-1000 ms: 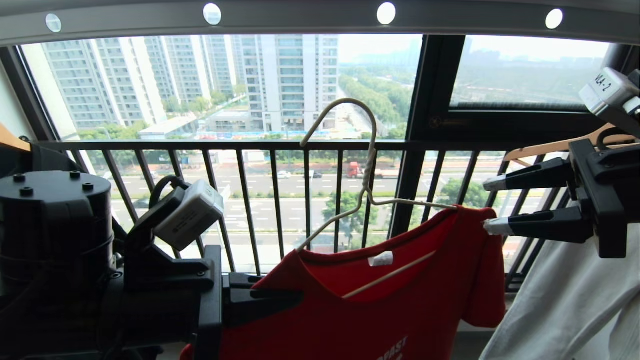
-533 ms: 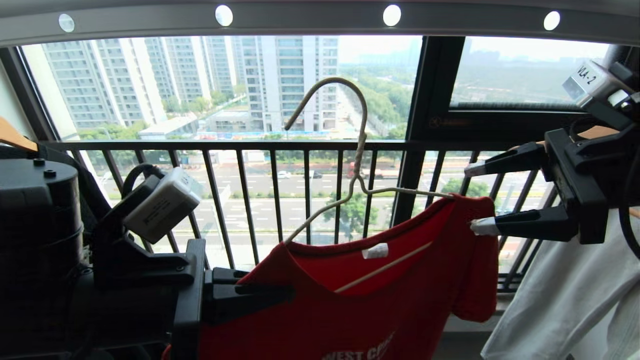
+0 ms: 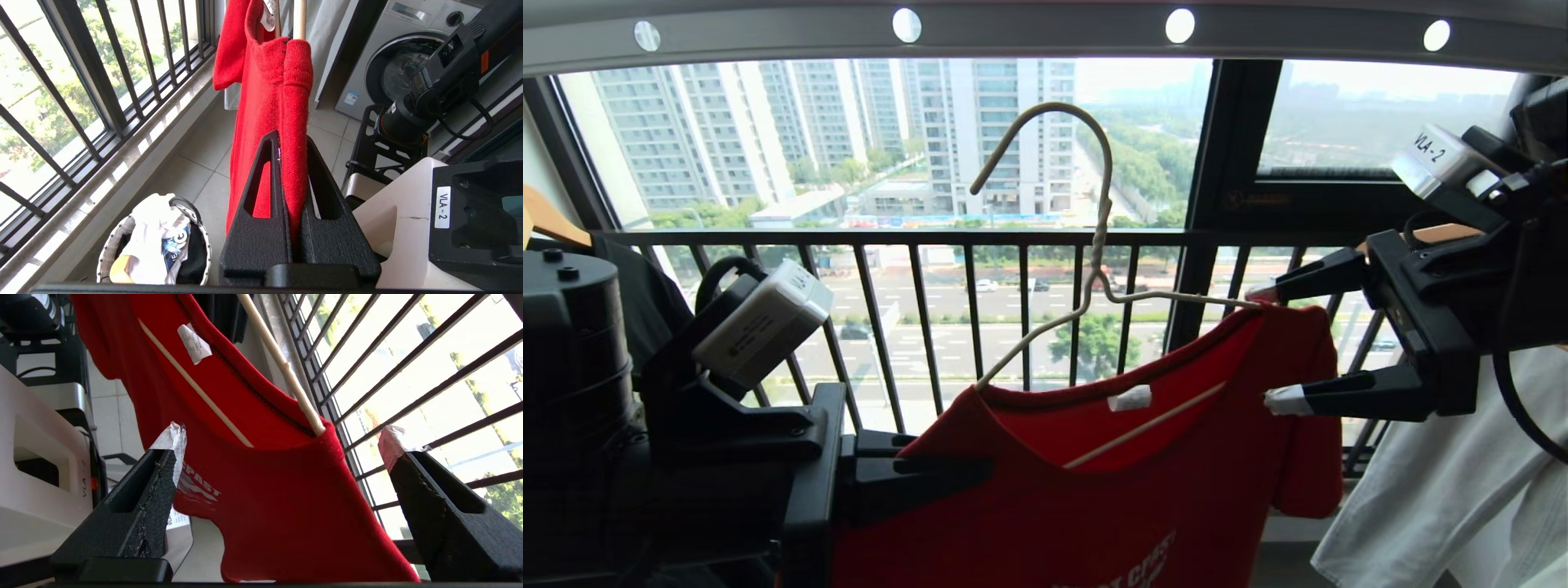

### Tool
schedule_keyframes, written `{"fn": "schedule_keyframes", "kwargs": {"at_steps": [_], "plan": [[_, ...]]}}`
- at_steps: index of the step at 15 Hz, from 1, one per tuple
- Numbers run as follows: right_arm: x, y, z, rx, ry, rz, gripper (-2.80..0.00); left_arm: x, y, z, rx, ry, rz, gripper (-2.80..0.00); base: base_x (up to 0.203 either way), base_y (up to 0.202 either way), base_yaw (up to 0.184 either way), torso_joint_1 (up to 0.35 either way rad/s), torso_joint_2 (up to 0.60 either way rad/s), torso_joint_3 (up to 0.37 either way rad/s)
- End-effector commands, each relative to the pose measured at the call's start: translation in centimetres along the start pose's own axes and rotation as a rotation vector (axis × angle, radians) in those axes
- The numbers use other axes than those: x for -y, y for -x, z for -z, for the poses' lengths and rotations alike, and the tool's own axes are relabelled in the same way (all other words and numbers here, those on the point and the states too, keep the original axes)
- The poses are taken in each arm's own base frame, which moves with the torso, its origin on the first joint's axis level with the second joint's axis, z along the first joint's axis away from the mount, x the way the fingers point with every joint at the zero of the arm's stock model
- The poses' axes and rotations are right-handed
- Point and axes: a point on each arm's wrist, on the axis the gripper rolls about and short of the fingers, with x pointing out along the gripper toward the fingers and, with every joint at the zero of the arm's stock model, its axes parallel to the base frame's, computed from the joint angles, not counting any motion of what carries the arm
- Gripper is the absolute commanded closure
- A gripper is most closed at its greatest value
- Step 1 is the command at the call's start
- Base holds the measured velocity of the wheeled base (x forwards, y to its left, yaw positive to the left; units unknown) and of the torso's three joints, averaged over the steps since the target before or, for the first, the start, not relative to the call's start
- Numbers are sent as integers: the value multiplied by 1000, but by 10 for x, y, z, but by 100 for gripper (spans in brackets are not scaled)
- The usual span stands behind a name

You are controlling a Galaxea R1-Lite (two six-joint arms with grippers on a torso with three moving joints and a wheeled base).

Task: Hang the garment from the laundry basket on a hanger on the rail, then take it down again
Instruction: Hang the clothes rack on the clothesline

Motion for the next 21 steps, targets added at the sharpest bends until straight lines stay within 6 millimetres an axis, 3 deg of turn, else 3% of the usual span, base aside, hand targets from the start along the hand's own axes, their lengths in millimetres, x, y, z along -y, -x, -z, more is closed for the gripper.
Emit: {"fn": "schedule_keyframes", "kwargs": {"at_steps": [1, 16, 17, 21], "plan": [[8, -10, 1, 1, 2, -17, -280, 0, -1, 1, -5, 4, 19, 0, 0, 0, 0, 0, 0, 0], [-25, -30, 2, -9, 20, -171, -280, 3, 2, 0, 7, -5, 37, 0, 0, 0, 0, 0, 0, 0], [-25, -31, 3, -9, 19, -174, 0, 4, 4, -1, 14, -9, 37, 0, 0, 0, 0, 0, 0, 0], [-27, -33, 5, -19, 12, -181, 0, 5, 5, -2, 21, -13, 37, 0, 0, 0, 0, 0, 0, 0]]}}
